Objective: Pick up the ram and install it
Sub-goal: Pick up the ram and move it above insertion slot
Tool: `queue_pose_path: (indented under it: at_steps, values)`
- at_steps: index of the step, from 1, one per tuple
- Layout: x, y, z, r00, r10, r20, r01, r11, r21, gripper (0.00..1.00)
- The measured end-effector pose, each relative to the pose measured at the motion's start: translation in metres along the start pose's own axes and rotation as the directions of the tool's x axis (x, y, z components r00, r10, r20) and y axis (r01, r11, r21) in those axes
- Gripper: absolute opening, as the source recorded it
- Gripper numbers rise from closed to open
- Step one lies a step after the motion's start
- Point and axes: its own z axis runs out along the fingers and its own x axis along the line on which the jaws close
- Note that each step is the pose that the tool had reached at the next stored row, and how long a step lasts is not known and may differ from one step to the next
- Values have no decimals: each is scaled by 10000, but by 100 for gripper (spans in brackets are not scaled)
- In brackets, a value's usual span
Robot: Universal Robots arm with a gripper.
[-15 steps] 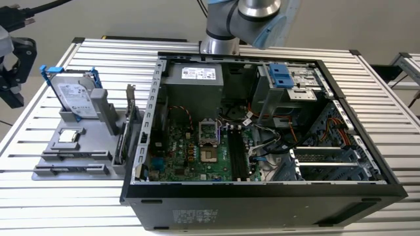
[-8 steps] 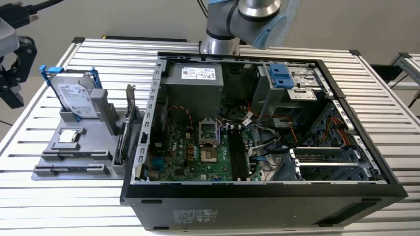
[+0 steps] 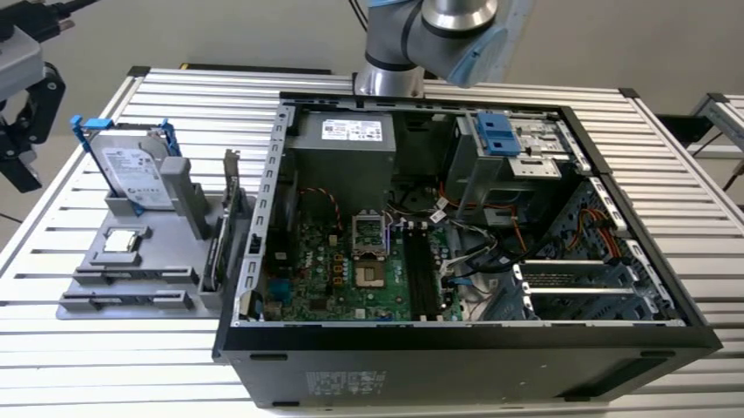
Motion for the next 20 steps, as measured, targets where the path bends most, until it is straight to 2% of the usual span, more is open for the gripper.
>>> queue_pose_path:
  at_steps: [5,10,15,20]
  values:
    - [0,0,1,9973,-734,-35,734,9973,-6,0]
    - [0,0,0,9887,-1500,-72,1500,9887,-16,0]
    - [0,0,1,9742,-2252,-108,2252,9743,-28,0]
    - [0,0,1,9554,-2948,-141,2948,9555,-43,0]
